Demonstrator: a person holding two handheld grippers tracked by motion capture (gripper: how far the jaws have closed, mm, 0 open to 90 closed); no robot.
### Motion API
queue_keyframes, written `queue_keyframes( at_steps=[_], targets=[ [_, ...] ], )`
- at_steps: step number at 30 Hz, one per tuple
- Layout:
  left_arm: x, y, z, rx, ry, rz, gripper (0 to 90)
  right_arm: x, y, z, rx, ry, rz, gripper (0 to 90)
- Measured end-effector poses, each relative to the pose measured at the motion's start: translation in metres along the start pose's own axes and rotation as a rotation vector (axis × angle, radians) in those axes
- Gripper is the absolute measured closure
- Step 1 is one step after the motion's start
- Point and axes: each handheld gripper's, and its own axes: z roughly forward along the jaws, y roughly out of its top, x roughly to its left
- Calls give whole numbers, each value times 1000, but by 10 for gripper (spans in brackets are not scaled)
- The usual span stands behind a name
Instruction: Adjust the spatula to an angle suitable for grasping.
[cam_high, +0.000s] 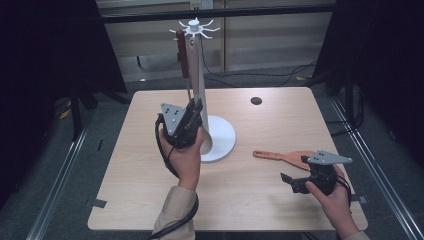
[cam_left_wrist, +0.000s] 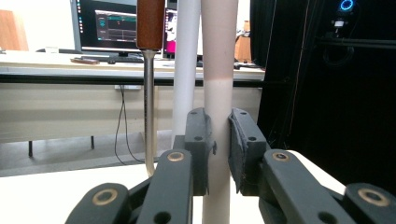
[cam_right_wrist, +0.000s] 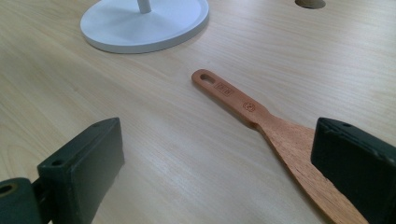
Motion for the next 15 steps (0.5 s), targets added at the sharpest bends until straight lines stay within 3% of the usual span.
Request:
queue_keyframes(
  at_steps=[7, 10, 12, 14, 15],
  targets=[
    [3, -3, 4, -5, -1, 1, 785, 0, 0, 0, -1, -2, 0, 17],
    [4, -5, 7, -16, -24, -17, 782, 0, 0, -1, 0, -2, 2, 17],
    [6, -5, 9, -13, -25, -3, 781, 0, 0, -1, 0, -3, 3, 17],
    [8, -6, 12, -13, -44, -35, 778, 0, 0, -1, 0, -3, 8, 17],
    [9, -7, 14, -14, -44, -31, 776, 0, 0, -1, 0, -3, 7, 17]
  ],
)
